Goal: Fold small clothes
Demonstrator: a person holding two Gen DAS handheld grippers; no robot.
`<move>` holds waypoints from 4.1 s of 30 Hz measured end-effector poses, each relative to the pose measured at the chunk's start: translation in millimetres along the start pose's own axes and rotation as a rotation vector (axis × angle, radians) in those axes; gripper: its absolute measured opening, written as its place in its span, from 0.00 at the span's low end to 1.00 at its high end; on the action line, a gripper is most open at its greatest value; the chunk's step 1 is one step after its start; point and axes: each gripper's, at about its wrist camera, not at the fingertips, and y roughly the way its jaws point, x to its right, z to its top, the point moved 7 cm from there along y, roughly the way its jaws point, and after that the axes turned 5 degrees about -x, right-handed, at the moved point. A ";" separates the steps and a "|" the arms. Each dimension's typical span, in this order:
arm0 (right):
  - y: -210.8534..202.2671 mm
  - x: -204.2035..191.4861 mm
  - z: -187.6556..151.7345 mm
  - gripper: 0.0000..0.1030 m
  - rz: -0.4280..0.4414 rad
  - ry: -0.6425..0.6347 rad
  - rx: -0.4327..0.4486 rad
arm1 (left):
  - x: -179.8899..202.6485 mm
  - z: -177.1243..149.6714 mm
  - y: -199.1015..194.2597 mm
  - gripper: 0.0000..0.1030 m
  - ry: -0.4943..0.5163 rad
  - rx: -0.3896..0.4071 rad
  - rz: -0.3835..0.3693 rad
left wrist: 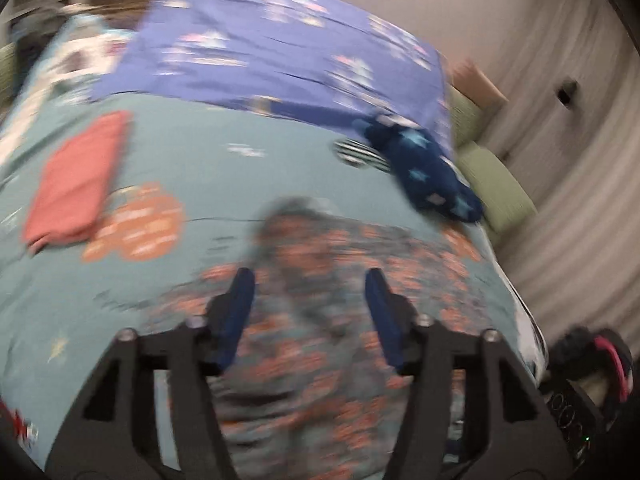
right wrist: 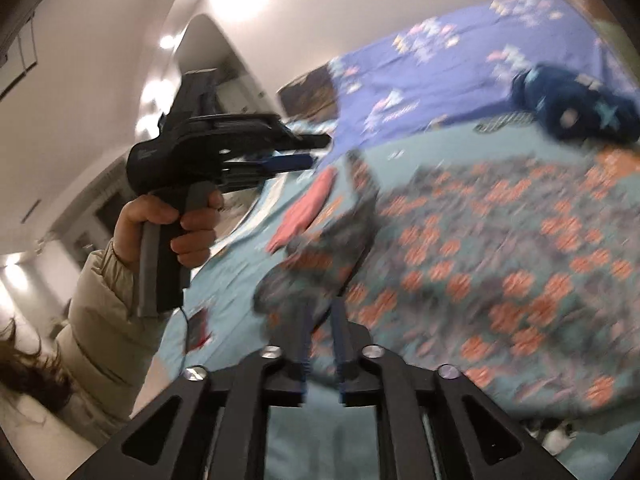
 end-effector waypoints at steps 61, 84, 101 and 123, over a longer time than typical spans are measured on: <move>70.8 -44.8 2.1 0.06 -0.255 -0.199 0.018 | 79.2 9.3 139.0 0.06 0.178 -0.426 0.099; -126.7 116.9 -19.6 0.06 -0.466 0.263 0.351 | 345.8 -25.6 237.7 0.06 0.403 -0.521 -0.135; -164.5 153.7 -44.8 0.25 -0.327 0.359 0.330 | 279.1 -27.2 126.7 0.62 0.522 -0.210 -0.159; -135.0 193.5 -28.5 0.47 -0.412 0.402 0.040 | 218.0 -84.4 139.2 0.87 0.553 -0.142 0.013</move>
